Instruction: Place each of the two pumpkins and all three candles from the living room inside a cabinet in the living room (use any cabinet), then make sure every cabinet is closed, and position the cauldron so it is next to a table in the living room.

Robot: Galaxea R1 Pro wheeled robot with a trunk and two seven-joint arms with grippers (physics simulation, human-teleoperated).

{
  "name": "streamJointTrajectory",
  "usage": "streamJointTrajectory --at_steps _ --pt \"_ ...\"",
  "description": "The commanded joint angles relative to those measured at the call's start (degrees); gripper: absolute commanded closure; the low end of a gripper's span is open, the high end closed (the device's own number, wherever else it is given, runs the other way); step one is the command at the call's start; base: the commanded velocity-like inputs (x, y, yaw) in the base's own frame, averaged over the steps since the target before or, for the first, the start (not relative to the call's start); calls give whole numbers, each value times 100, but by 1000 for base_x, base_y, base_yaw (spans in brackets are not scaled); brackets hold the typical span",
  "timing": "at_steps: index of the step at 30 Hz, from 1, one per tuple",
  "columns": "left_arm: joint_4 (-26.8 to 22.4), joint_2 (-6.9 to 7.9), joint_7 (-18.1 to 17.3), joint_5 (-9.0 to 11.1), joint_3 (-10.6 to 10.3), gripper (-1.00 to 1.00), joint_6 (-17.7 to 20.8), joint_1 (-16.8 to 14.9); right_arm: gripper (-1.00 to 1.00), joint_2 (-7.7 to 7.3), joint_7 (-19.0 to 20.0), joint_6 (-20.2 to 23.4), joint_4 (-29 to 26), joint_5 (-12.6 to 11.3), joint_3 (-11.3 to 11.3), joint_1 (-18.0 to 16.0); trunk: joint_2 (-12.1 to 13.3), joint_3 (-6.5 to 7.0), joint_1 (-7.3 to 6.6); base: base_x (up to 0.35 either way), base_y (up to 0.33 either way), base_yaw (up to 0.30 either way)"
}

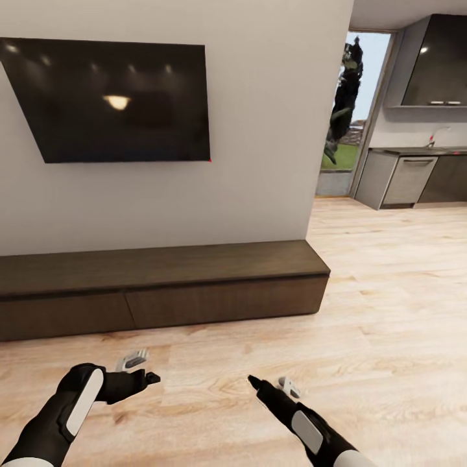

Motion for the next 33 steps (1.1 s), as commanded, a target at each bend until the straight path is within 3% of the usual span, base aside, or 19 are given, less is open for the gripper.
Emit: streamJointTrajectory --at_steps 1,4,8,10,18,23,25,33 --pt "-3 0 -60 -7 12 -100 27 -1 -100 -24 97 -37 -1 -243 -3 -3 -44 -24 22 0 0 0" --pt "-3 1 -60 28 12 -100 30 0 -100 -144 204 -47 -46 -512 -93 -3 -164 -77 88 0 0 0" --pt "-1 0 -60 45 6 -100 31 0 -100 -271 294 -66 -67 -1102 -596 -3 -325 -149 175 0 0 0" --pt "3 -4 -60 48 -1 -100 31 1 -100 -278 321 -168 -89 -1237 -734 -11 -405 -185 219 0 0 0" --pt "8 -7 -60 84 -8 -100 31 0 -100 -282 344 -749 -478 -1529 -859 -20 -726 -329 395 0 0 0" --pt "12 -4 -60 260 -23 -100 30 -2 -100 -284 370 -789 -744 -2340 -863 -20 -926 -419 505 0 0 0" --pt "12 1 -60 327 -19 -100 30 -1 -100 -287 409 -793 -801 -2543 -860 -20 -1006 -454 549 0 0 0" --pt "15 -6 -60 370 -47 -100 29 1 -100 -273 564 -924 -907 -2711 -859 -20 -1327 -598 725 0 0 0"
